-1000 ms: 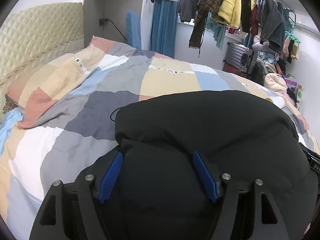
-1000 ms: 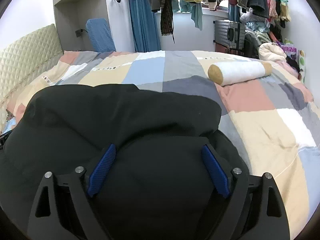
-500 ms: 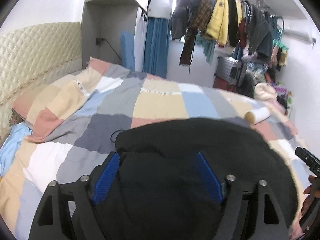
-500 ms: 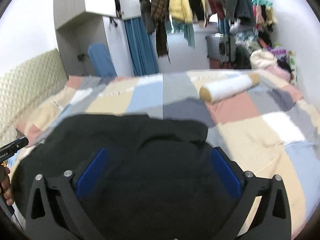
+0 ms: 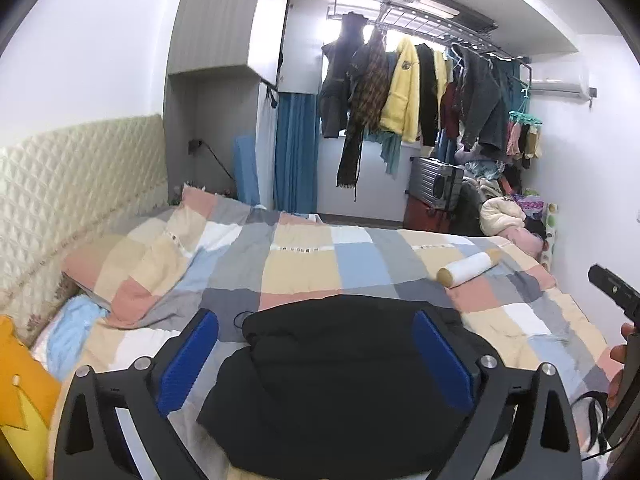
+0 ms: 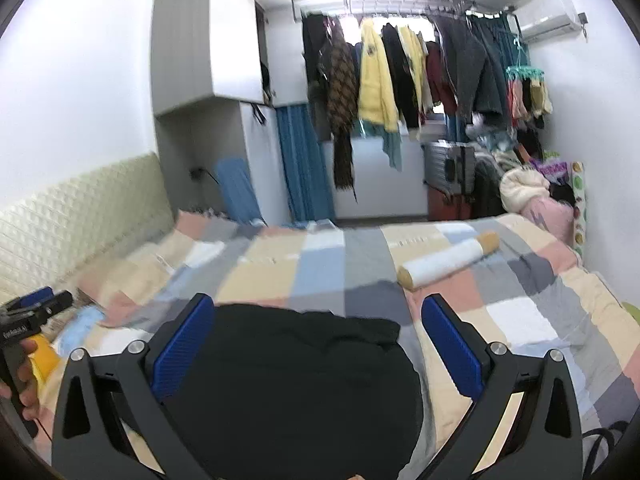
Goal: Fold large clothes
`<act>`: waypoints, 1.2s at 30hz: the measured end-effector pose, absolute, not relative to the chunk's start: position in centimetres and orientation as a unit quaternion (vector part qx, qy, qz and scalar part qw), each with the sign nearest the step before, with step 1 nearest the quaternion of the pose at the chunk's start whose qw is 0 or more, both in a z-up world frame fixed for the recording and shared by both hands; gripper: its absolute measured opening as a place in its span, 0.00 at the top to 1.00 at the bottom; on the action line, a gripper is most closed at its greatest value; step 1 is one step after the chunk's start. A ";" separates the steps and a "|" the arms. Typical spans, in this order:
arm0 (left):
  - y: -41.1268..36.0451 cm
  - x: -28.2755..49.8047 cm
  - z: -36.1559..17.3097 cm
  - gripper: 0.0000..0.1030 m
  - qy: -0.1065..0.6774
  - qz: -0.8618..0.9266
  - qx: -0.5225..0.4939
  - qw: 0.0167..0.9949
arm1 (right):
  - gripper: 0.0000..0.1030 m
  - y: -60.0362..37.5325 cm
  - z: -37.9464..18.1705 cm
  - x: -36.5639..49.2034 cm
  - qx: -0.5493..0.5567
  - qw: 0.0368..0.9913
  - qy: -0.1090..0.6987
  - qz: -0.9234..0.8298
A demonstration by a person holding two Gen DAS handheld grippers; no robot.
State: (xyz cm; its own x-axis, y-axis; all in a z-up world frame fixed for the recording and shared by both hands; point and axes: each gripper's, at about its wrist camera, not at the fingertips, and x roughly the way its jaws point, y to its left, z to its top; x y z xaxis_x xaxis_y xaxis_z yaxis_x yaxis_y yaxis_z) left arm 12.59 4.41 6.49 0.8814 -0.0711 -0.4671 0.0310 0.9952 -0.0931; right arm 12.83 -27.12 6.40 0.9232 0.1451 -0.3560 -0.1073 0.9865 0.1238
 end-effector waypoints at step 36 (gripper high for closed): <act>0.5 -2.6 5.0 0.02 0.244 -0.018 -0.040 0.969 | 0.00 -21.9 2.2 -2.2 0.029 0.974 0.190 0.119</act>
State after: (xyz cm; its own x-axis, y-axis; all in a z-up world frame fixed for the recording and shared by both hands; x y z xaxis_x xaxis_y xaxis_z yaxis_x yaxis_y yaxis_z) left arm -2.61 0.48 4.97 0.8807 -0.0535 -0.4707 0.0145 0.9962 -0.0860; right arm -2.15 -21.87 2.23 0.8992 0.2427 -0.3641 -0.2210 0.9700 0.1008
